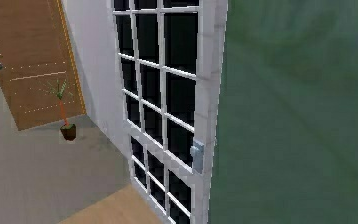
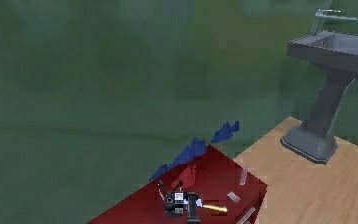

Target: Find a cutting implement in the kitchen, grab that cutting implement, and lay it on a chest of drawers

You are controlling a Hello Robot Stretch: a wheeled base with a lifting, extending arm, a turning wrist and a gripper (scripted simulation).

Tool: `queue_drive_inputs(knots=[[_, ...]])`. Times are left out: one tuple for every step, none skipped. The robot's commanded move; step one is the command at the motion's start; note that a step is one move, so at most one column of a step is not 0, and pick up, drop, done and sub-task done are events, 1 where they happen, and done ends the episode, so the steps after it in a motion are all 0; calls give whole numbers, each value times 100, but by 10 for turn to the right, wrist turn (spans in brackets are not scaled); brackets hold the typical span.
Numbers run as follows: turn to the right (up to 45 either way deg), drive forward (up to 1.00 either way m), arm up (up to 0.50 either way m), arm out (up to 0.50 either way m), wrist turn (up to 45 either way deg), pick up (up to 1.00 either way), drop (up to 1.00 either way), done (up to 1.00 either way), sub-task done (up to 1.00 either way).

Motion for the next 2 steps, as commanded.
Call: queue_drive_inputs(knots=[[0, 0, 0, -8, 0, 0, 0, 0, 0], [0, 0, 0, 0, 0, 0, 0, 100, 0]])
